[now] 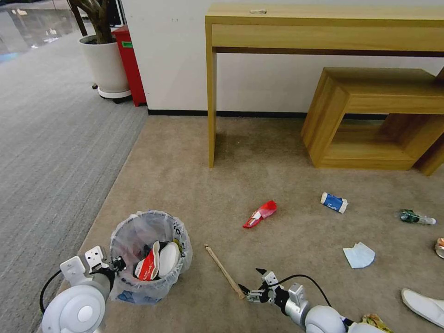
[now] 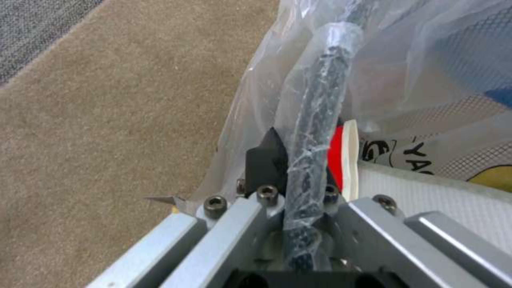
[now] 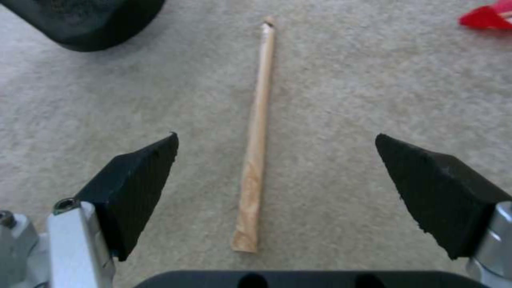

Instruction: Pick up the trash bin and place the garbage on the floor into it.

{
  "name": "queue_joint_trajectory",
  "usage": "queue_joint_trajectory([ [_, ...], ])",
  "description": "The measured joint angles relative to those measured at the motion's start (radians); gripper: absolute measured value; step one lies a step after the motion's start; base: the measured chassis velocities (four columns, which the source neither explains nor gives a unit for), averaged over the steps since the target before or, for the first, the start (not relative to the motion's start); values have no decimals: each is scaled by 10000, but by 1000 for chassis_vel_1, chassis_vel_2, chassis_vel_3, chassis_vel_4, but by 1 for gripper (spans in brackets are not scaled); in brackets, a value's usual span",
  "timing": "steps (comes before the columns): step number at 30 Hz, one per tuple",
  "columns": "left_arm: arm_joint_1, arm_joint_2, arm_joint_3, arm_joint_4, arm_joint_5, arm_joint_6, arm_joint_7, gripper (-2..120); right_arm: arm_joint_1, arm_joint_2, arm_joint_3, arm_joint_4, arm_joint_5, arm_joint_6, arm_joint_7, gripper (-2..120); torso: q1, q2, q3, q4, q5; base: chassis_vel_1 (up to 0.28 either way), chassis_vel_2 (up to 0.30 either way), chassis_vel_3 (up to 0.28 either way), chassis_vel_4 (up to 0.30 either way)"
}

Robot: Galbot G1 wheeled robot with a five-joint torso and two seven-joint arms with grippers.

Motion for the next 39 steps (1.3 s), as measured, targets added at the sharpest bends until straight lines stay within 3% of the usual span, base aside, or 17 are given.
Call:
queue_joint_trajectory([
  [8, 14, -6, -12, 5, 21, 0, 1, 0, 306, 103, -453, -617, 479, 734, -1166, 92, 0, 0, 0, 0, 0, 0, 0, 0, 0],
  [39, 27, 1, -28, -49, 11, -9, -14, 0, 50, 531, -456, -1446, 413, 1049, -1374, 89, 0, 0, 0, 0, 0, 0, 0, 0, 0],
])
